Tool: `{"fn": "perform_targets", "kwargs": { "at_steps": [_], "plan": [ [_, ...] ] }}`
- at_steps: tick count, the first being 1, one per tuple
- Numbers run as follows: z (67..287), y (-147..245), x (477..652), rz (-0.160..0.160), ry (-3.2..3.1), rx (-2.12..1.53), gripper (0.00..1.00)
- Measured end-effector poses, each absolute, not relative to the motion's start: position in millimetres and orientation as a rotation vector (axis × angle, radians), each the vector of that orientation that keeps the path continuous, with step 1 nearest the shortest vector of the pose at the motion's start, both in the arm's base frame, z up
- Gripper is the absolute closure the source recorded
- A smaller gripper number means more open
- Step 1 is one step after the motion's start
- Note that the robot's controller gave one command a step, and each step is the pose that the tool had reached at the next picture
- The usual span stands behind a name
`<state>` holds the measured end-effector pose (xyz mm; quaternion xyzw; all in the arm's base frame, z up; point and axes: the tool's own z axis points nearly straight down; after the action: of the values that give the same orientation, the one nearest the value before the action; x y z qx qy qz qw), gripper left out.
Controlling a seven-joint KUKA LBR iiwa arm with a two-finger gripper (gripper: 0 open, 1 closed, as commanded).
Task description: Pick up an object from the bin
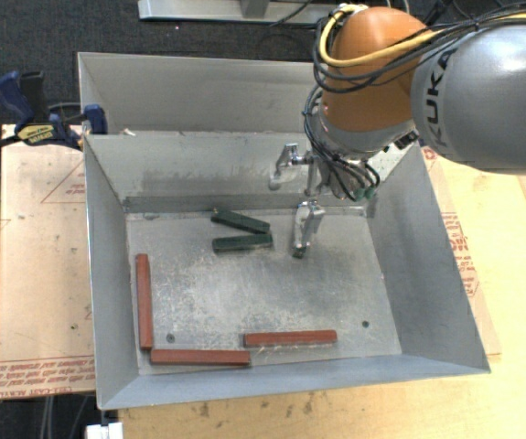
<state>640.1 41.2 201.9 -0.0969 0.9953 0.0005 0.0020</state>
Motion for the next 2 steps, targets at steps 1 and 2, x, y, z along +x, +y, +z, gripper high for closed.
{"fn": "perform_targets", "kwargs": {
  "at_steps": [1,2],
  "plan": [
    [85.8,114.2,607.6,0.003,3.131,-0.238,1.00],
    [85.8,114.1,607.6,0.003,3.131,-0.238,0.00]
  ]
}}
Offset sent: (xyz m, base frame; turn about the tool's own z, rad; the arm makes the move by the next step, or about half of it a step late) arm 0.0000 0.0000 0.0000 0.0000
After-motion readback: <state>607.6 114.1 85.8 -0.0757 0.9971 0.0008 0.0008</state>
